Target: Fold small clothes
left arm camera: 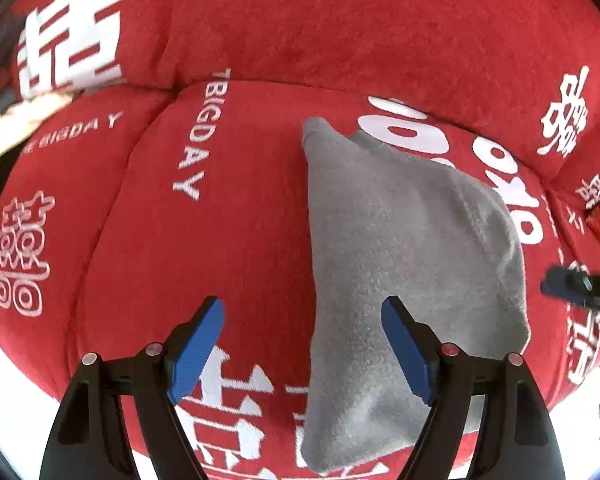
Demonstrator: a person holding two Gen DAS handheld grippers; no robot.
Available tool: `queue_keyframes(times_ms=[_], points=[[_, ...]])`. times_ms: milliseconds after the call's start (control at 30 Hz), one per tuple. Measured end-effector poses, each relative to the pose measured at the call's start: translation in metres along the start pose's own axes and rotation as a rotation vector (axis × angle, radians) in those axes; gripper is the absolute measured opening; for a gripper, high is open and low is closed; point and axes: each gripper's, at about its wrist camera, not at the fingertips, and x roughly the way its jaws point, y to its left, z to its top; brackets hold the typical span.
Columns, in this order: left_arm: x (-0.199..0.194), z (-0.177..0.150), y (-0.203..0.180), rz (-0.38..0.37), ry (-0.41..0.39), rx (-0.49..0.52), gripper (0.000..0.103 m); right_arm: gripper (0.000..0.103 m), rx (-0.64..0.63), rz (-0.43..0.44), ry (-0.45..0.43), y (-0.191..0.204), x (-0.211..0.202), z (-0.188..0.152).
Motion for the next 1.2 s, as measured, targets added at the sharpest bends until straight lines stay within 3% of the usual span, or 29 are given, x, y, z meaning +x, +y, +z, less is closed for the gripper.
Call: queue_keyframes(times_ms=[67,133,233,333,400,467,533,767,833,900,933,1067,1200], points=[[-0.002,-0.002,0.001,-0.004,0.007,-0.011,0.082,0.071,-0.006,0.051,-0.009,0.009,-0.008,-0.013],[-0.002,-0.002,0.000,0.005,0.030,-0.012,0.103,0.070,-0.014,0.089,-0.005,0.020,-0.009,-0.023],[-0.004,-0.003,-0.004,0.011,0.044,0.007,0.103,0.066,-0.031,0.164,0.034,0.037,0.003,-0.039],[0.001,-0.005,-0.009,0.050,0.064,0.036,0.103,0.065,-0.049,0.101,0.065,0.041,0.028,-0.043],[0.003,-0.007,-0.010,0.048,0.076,0.041,0.103,0.052,-0.034,0.027,0.073,0.029,0.041,-0.044],[0.006,-0.010,-0.013,0.049,0.091,0.049,0.103,0.047,-0.016,0.025,0.052,0.021,0.044,-0.047],[0.010,-0.013,-0.015,0.040,0.113,0.057,0.103,0.047,0.002,0.044,0.033,0.016,0.042,-0.052],[0.006,-0.022,-0.019,0.024,0.140,0.055,0.103,0.048,-0.023,-0.006,0.024,0.020,0.046,-0.061],[0.002,-0.024,-0.017,0.016,0.138,0.049,0.103,0.051,-0.045,-0.031,0.019,0.027,0.049,-0.061],[-0.004,-0.025,-0.014,0.006,0.119,0.049,0.103,0.073,-0.062,-0.015,0.013,0.033,0.052,-0.063],[-0.008,-0.026,-0.013,-0.006,0.107,0.053,0.103,0.079,-0.060,0.009,0.007,0.035,0.053,-0.063],[-0.016,-0.026,-0.012,-0.018,0.105,0.068,0.103,0.081,-0.059,0.011,0.043,0.040,0.060,-0.062],[-0.020,-0.026,-0.015,0.001,0.120,0.082,0.103,0.081,0.097,0.103,0.087,0.024,0.063,-0.054]])
